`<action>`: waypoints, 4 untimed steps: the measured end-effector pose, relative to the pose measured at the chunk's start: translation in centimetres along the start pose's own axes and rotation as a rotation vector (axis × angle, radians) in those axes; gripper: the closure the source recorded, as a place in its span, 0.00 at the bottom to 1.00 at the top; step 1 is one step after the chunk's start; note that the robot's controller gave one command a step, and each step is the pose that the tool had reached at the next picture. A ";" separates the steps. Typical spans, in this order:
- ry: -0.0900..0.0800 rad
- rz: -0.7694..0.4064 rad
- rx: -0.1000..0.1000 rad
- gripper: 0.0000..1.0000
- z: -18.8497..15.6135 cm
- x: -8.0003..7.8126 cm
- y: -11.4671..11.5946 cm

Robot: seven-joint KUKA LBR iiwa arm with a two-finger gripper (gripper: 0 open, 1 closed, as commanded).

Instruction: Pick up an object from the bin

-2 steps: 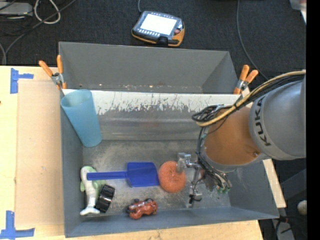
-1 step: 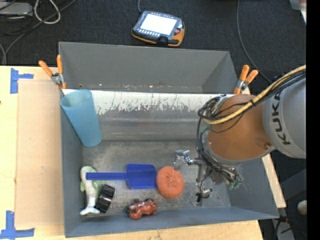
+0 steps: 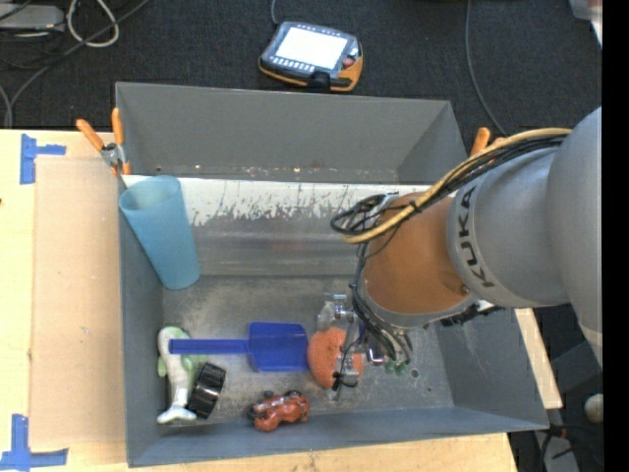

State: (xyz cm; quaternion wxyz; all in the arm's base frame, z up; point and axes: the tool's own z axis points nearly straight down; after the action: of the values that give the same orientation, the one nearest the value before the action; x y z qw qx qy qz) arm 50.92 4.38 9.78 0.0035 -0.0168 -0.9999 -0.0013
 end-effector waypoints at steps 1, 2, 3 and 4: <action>-0.013 -0.207 0.005 0.00 3.0 0.6 -0.4; 0.001 0.074 0.001 1.00 2.9 0.3 -2.4; 0.001 0.073 0.001 1.00 2.8 0.3 -2.4; 0.007 0.072 0.001 1.00 0.8 0.5 -2.4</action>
Offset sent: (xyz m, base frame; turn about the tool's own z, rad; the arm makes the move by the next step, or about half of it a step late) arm -0.0031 -0.0240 -0.0278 0.0755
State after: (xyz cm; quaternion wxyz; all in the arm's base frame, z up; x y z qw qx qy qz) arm 50.36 2.01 8.97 0.0072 -0.0528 -0.9986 -0.0008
